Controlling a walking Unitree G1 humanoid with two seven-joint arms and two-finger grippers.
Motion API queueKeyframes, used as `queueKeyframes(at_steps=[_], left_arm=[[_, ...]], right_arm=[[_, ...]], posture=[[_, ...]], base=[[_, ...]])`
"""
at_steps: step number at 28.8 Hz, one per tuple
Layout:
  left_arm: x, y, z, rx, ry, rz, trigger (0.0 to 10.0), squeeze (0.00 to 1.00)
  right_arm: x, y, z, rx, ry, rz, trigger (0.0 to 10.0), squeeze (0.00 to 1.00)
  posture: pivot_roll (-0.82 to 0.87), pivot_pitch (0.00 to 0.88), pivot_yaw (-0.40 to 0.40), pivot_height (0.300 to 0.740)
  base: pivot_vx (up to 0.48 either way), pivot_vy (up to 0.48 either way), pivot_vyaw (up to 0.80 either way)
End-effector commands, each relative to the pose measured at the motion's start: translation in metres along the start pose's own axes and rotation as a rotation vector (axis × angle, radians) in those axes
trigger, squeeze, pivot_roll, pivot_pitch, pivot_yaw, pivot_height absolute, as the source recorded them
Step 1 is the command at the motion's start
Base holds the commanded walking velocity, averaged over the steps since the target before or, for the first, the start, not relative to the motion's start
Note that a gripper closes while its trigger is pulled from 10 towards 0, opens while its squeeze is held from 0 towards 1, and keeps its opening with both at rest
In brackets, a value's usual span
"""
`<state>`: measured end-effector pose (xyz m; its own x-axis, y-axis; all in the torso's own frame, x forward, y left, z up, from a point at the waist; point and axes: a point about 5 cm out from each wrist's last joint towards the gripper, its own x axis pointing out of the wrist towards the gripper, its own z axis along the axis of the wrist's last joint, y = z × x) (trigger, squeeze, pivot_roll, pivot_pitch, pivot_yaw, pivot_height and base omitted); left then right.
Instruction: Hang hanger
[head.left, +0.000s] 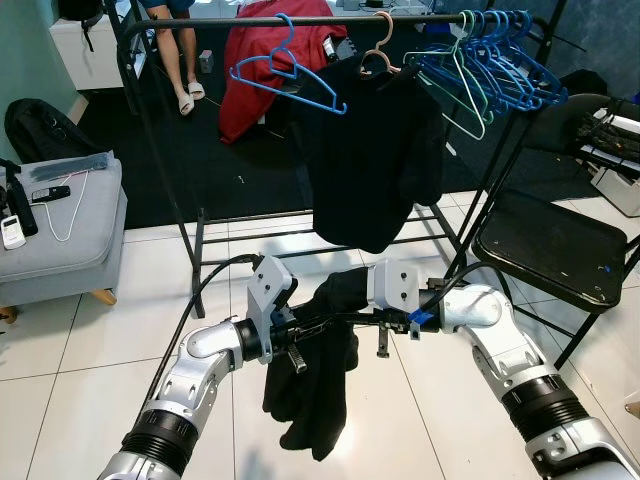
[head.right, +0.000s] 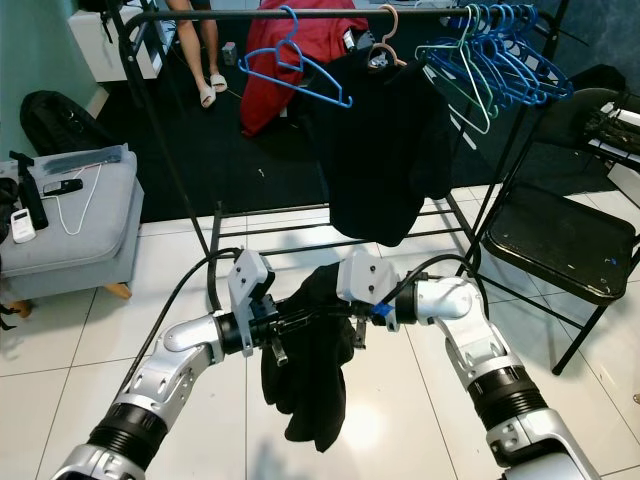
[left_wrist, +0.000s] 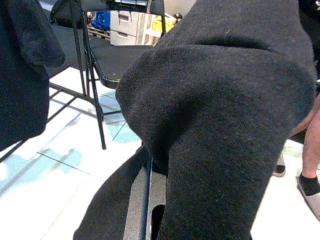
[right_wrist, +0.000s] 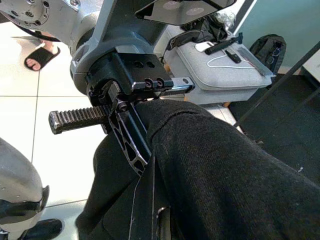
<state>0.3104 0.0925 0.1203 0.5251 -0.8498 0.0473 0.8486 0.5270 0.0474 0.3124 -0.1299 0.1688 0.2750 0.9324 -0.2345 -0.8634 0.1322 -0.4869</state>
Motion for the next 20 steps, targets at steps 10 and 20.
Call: queueKeyframes(at_steps=[10,20], left_arm=[[-0.021,0.025,0.022,0.044,-0.112,0.161,0.0,0.00],[-0.029,0.025,0.026,0.074,-0.110,0.166,0.0,0.00]], right_arm=[[0.000,0.013,-0.021,0.069,0.069,-0.081,0.0,0.00],[0.004,0.025,-0.027,0.157,0.013,-0.188,10.0,1.00]], posture=[[-0.07,0.118,0.014,0.740],[-0.06,0.115,0.022,0.740]], base=[[0.000,0.000,0.00],[0.000,0.000,0.00]])
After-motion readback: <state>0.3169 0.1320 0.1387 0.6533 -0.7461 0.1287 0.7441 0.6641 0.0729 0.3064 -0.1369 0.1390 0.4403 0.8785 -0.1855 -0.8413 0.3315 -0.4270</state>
